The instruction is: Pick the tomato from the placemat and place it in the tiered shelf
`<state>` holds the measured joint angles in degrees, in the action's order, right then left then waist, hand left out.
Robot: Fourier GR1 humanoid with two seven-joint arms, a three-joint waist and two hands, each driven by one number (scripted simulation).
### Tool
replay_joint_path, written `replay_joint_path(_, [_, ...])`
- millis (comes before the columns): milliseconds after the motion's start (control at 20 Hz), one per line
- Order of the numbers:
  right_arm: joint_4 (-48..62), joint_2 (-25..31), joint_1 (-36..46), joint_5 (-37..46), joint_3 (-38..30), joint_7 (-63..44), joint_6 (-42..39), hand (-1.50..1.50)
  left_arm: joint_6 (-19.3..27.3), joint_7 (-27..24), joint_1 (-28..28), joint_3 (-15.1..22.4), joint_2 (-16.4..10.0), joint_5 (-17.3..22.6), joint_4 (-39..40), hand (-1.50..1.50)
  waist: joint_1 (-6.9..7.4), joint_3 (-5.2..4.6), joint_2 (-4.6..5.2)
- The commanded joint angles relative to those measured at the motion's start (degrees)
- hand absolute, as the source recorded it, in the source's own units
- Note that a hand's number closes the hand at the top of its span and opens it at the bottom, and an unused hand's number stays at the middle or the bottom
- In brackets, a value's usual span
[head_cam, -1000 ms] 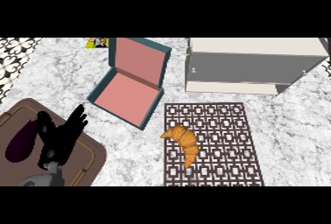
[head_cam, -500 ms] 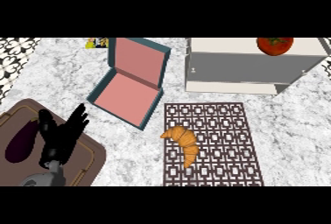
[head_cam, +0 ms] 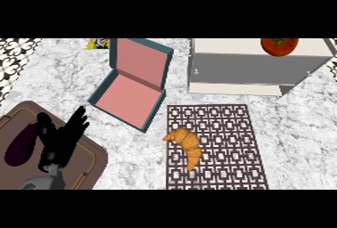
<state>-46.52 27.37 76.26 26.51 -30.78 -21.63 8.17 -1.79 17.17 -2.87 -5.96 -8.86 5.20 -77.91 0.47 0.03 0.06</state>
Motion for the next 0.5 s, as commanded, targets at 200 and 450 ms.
replay_joint_path(200, [0.61,10.62,-4.11,-3.31,-7.53,-1.3,3.56,-1.5,1.96,-0.53,0.78,0.94,1.91,-1.39,-0.02,0.0,-0.55,0.01,0.08])
replay_joint_path(450, [0.98,16.1,-6.77,-8.79,-10.79,-0.06,-0.88,-1.5,0.08,0.98,-1.56,-0.93,-0.06,0.47,1.39,0.0,-0.37,0.0,0.06])
